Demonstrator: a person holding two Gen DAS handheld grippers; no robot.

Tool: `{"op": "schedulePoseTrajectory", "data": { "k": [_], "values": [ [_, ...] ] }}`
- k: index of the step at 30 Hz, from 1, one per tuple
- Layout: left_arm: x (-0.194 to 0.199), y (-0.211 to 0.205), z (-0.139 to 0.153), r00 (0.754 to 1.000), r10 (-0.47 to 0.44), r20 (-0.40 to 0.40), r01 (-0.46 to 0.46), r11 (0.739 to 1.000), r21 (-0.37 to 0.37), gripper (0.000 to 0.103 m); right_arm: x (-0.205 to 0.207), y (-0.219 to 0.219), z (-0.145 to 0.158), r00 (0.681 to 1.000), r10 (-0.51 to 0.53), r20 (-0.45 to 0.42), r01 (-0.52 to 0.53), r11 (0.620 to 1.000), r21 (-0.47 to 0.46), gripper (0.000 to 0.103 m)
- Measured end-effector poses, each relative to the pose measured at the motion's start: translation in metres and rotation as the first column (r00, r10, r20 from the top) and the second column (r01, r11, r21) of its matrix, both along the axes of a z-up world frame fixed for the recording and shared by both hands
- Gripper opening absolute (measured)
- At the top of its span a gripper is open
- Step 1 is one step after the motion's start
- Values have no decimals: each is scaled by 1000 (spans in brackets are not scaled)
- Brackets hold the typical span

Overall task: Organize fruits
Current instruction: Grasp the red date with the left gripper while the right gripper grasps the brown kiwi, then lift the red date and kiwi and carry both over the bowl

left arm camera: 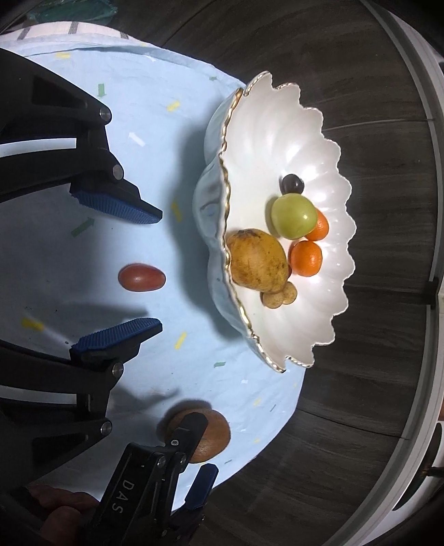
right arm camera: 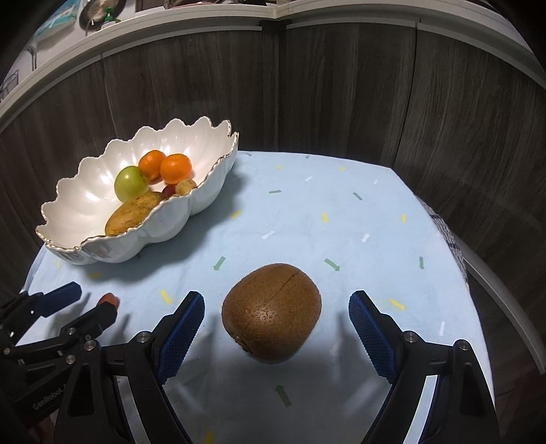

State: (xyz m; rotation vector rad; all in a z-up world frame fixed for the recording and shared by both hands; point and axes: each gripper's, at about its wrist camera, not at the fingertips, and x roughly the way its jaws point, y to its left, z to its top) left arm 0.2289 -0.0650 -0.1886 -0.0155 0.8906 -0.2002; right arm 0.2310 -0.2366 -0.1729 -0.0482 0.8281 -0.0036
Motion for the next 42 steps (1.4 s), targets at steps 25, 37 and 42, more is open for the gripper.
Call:
{"op": "schedulePoseTrajectory", "data": {
  "k": [25, 37, 42],
  "values": [
    [6, -6, -9, 999, -17, -42, 18, 1000, 22, 16, 10, -3, -18, 998, 5, -56, -1, 997, 71, 62],
    [-5, 1, 18, 1000, -1, 0, 1, 1000, 18, 16, -4, 3, 8, 1000, 10, -24, -8, 997, 74, 62],
    [-12, 8, 34, 1000, 11, 17, -11, 1000, 13, 16, -11, 10, 28, 1000, 22, 5, -22, 997, 74, 62]
  ]
}}
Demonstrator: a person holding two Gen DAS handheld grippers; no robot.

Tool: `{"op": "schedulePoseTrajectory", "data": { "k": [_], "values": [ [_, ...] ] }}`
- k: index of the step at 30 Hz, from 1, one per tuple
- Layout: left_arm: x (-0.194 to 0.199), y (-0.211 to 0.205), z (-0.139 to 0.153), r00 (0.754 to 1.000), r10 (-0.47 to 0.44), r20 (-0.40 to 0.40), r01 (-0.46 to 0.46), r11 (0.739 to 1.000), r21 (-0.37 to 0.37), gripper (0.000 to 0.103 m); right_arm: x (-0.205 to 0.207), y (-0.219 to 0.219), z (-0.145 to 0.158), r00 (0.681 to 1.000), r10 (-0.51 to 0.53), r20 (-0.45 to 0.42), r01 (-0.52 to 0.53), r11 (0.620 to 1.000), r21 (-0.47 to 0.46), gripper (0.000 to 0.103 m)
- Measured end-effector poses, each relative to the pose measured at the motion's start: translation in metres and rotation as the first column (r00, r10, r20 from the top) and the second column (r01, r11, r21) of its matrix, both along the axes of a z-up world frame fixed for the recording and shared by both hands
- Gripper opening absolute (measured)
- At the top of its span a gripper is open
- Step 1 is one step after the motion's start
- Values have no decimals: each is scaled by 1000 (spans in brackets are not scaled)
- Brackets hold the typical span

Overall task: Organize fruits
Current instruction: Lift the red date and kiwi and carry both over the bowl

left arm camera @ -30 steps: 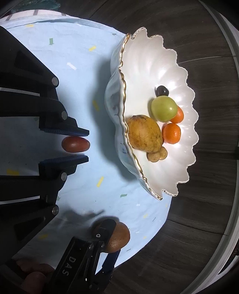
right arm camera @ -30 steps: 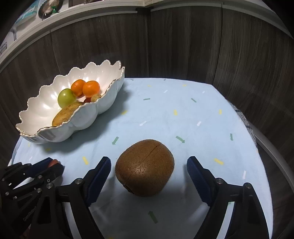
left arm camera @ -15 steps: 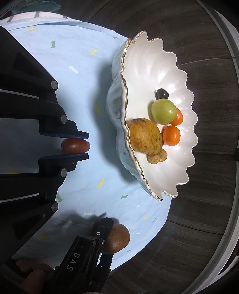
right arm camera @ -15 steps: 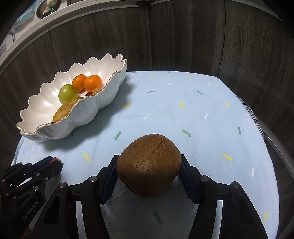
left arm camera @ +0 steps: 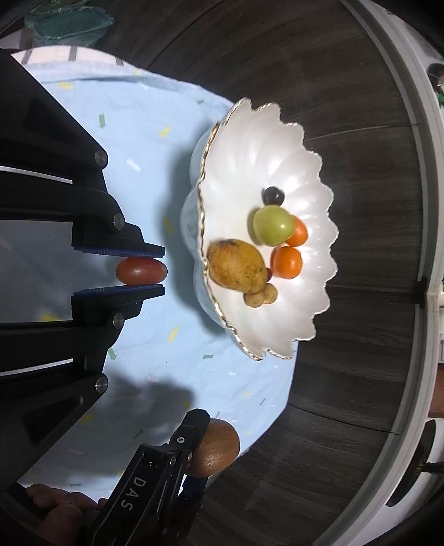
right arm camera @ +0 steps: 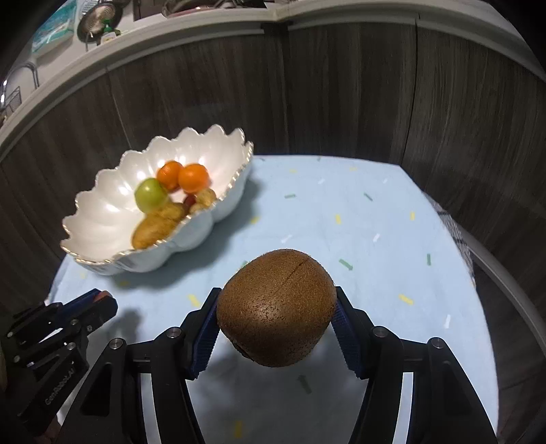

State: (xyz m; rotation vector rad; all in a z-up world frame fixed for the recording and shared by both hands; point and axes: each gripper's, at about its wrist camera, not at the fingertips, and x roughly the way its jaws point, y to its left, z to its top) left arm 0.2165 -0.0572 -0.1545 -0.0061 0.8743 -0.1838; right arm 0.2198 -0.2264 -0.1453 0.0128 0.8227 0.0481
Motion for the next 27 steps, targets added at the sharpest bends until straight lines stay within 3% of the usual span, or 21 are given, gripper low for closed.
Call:
{"op": "schedulePoseTrajectory", "data": {
  "k": [15, 27],
  "values": [
    [-19, 28, 51, 995, 49, 90, -48, 999, -18, 16, -19, 29, 52, 995, 49, 81, -49, 999, -1, 62],
    [8, 55, 77, 983, 96, 157, -94, 995, -20, 16, 8, 57, 77, 988, 106, 113, -106, 994, -4, 62]
  ]
}}
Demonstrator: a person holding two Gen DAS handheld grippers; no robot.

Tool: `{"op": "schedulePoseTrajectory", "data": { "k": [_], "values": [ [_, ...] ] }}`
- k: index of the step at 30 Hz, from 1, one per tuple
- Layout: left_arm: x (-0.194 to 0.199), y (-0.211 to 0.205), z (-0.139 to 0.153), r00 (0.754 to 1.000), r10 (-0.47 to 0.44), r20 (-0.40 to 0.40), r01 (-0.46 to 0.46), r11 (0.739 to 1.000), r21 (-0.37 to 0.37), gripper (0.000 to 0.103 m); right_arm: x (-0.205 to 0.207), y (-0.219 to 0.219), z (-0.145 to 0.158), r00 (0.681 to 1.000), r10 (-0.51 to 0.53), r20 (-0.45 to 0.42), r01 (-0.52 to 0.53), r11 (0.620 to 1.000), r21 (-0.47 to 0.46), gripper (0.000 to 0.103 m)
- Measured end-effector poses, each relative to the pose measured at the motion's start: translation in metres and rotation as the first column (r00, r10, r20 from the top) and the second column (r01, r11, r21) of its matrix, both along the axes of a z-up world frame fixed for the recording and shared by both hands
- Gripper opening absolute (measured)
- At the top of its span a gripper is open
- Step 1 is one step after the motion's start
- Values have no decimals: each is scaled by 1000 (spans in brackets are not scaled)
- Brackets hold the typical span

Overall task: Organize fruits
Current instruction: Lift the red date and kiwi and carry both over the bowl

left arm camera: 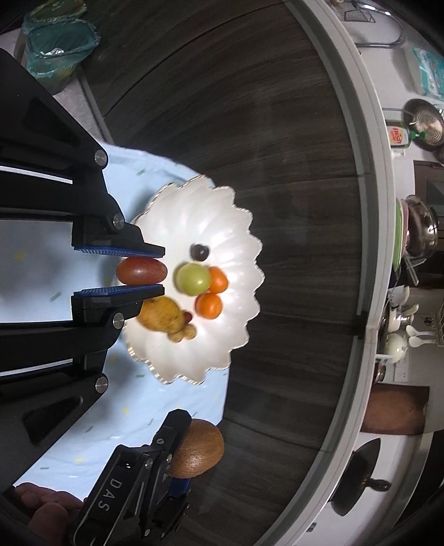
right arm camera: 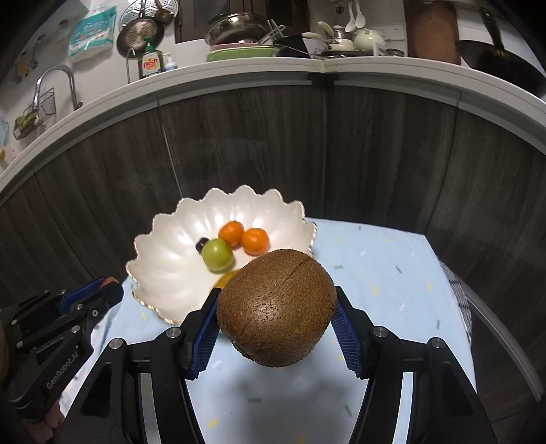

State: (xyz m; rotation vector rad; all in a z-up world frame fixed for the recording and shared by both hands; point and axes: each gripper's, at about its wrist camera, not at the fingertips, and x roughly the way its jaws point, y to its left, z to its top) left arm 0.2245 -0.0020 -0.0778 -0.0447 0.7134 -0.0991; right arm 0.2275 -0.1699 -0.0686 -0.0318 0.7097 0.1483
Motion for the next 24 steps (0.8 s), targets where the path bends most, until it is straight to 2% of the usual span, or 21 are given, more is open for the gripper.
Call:
{"op": "schedulePoseTrajectory", "data": {
  "k": [14, 24],
  "values": [
    [45, 18, 8, 1000, 19, 22, -19, 1000, 2, 16, 41, 18, 2, 1000, 22, -8, -22, 1000, -7, 62],
    [71, 20, -7, 1000, 15, -17, -15, 1000, 5, 16, 66, 22, -12, 999, 16, -38, -17, 1000, -22, 62]
  ]
}}
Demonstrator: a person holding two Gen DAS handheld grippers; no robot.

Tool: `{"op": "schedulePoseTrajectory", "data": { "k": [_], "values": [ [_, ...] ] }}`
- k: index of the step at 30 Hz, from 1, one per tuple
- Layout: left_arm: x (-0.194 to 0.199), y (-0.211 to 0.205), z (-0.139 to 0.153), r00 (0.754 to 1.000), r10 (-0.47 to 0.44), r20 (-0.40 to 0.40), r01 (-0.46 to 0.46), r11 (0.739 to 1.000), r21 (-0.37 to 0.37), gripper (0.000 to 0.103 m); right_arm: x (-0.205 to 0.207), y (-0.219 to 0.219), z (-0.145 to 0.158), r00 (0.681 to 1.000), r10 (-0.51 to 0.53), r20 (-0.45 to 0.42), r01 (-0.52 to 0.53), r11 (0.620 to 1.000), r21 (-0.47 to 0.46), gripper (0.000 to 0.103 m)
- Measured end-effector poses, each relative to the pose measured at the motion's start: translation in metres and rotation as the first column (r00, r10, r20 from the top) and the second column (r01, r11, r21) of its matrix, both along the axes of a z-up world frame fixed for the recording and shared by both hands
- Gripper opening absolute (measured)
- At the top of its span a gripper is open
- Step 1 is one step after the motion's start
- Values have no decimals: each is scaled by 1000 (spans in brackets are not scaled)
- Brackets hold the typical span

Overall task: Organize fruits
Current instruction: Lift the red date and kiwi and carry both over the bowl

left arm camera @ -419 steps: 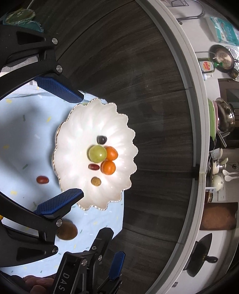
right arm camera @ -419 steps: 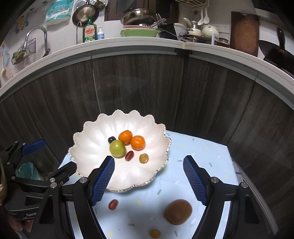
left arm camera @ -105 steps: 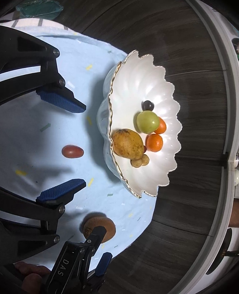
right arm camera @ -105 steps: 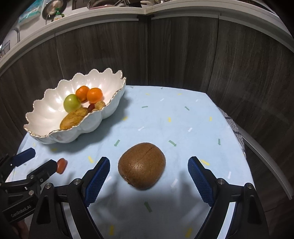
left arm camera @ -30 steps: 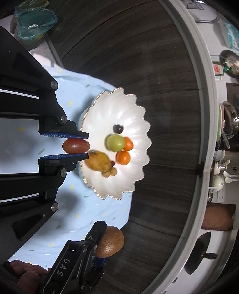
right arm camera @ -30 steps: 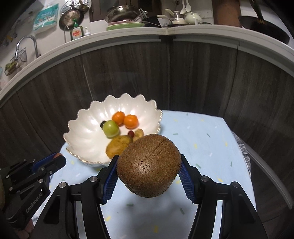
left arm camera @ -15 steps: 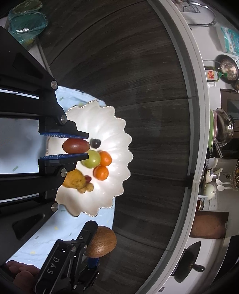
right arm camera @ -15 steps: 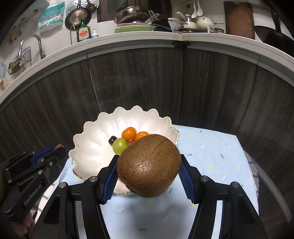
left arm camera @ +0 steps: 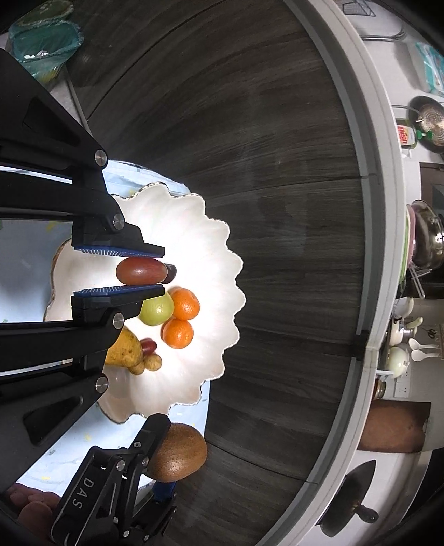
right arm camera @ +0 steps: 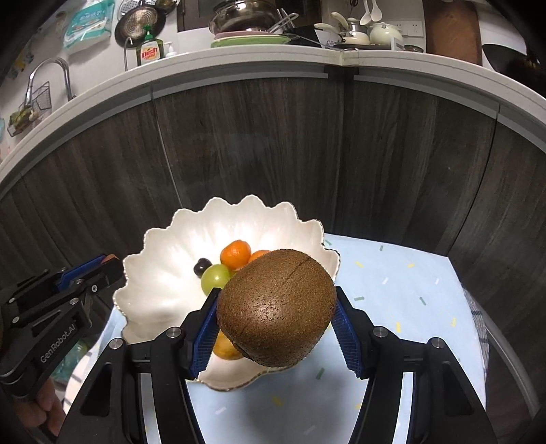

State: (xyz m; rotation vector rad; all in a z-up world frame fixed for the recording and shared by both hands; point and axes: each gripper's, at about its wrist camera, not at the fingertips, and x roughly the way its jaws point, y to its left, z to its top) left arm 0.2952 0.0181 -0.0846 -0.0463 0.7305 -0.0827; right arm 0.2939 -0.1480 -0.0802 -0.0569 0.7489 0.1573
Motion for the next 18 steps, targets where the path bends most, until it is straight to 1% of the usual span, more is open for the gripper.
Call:
{"op": "schedulePoseTrajectory", "data": {
  "k": [18],
  "values": [
    [40, 9, -29, 998, 9, -64, -10, 1000, -23, 16, 49, 3, -25, 999, -3, -50, 1, 999, -38, 62]
  ]
}}
